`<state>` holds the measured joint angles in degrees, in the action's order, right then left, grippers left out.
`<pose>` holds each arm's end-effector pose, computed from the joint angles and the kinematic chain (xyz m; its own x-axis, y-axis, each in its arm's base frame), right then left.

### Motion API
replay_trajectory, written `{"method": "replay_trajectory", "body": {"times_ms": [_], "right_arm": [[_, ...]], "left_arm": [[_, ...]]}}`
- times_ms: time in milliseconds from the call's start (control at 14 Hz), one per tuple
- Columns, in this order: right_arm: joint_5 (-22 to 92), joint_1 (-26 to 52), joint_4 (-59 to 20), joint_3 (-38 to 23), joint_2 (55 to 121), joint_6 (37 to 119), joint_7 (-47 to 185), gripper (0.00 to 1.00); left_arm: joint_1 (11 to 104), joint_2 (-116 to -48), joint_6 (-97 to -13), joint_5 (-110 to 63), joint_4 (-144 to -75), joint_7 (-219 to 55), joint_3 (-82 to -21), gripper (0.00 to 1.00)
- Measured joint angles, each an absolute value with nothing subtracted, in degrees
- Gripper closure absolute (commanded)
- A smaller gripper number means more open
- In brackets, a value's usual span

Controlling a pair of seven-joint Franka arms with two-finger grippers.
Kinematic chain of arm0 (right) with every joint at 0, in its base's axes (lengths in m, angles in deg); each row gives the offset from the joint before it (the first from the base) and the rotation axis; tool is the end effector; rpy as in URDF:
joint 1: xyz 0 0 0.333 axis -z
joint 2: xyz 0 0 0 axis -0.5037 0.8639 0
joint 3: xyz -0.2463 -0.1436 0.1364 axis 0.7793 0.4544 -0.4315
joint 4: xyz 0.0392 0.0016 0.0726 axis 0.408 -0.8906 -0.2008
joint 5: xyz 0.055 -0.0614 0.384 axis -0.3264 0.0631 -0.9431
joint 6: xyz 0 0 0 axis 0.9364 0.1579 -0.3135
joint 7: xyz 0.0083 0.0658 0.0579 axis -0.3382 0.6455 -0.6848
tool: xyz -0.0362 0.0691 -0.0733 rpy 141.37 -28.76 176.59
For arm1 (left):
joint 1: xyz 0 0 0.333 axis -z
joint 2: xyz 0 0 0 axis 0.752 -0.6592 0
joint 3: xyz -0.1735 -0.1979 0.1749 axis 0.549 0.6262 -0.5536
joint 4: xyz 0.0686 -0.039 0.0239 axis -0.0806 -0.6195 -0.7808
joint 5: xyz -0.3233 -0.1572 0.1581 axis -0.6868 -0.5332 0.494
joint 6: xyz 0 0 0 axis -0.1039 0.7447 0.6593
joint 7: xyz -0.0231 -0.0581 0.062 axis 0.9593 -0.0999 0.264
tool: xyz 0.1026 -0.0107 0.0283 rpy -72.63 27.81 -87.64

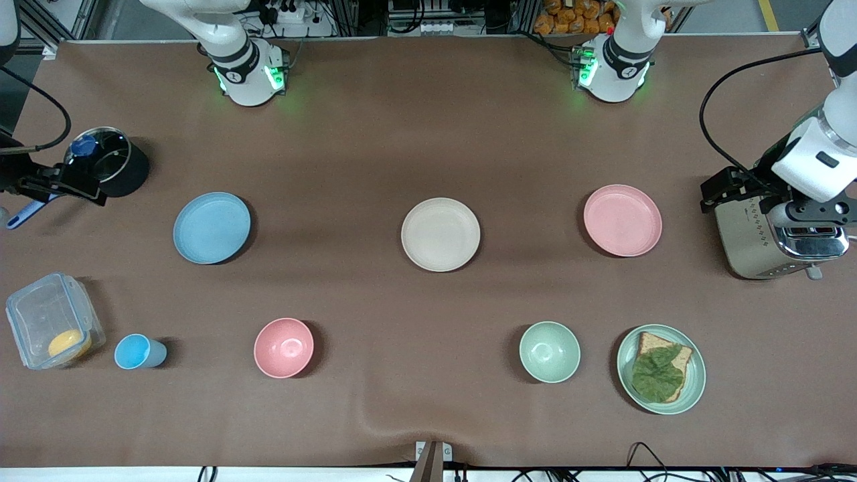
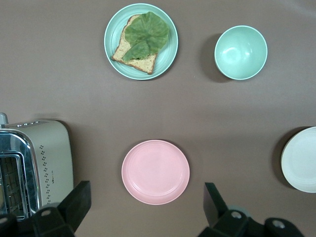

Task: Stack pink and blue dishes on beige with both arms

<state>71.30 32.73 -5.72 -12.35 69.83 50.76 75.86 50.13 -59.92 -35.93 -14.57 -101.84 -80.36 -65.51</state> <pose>0.5789 -0.0282 0.6068 0.9955 -0.0813 -0.0486 -0.0821 -0.9965 -0.0148 0.5813 -0.0547 0.5872 0.9991 -0.0162 0.0401 -0.0166 -0.9998 0.0073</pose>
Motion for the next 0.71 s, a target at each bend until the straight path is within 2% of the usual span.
{"method": "replay_trajectory", "body": {"times_ms": [714], "right_arm": [[71.3, 32.73, -5.72, -12.43, 69.83, 51.15, 75.86, 0.0]], "left_arm": [[48.52, -60.14, -35.43, -14.57, -101.71, -80.35, -65.56, 0.0]]}}
